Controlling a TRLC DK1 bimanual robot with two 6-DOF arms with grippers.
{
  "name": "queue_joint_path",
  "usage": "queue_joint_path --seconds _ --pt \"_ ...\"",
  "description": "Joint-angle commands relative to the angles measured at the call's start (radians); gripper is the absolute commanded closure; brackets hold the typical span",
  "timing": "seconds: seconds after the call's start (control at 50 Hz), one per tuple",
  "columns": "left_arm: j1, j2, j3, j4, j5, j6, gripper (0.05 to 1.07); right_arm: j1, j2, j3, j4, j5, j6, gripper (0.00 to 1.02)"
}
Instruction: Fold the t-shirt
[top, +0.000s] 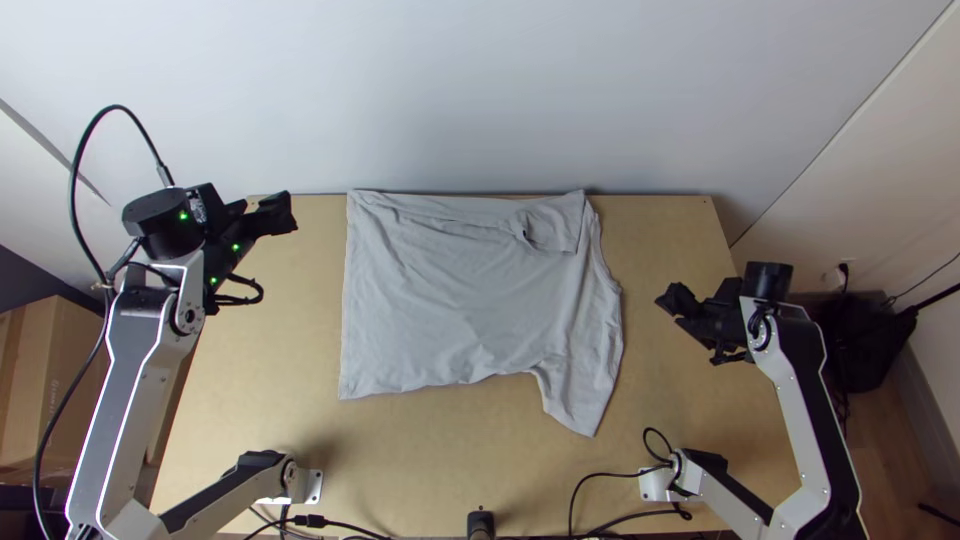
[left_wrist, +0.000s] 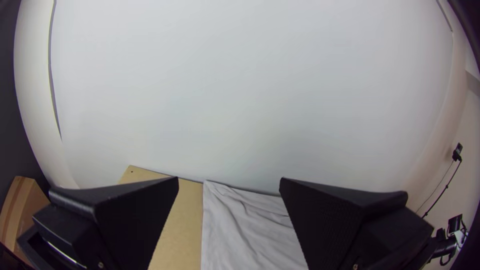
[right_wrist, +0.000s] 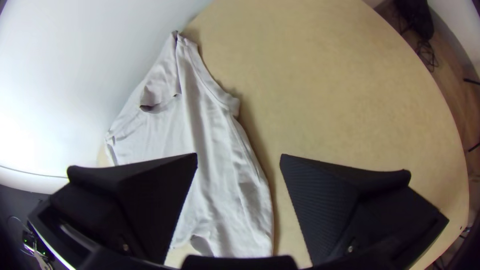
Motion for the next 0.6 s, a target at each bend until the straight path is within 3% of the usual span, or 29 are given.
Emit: queue_joint_path --seconds 0.0,0.16,0.26,0.58 --pt "-0.002 -0.021 -0.025 -0.014 0.003 0.002 0.10 -0.001 0.004 -0.052 -0.011 -0.011 -0.025 0.55" --pt "0.001 -0.027 -0.025 -0.018 0.003 0.013 0.10 0.038 0.053 -0.108 -0.039 -0.013 -0.059 0.56" --pt "0.004 -0.030 -0.023 -0.023 0.003 0.014 0.10 0.063 0.065 -0.159 -0.040 -0.013 -0.091 0.49" --pt "0.006 -0.028 -0.035 -0.025 0.003 0.017 0.10 0.190 0.063 -0.265 -0.063 -0.013 -0.098 0.47"
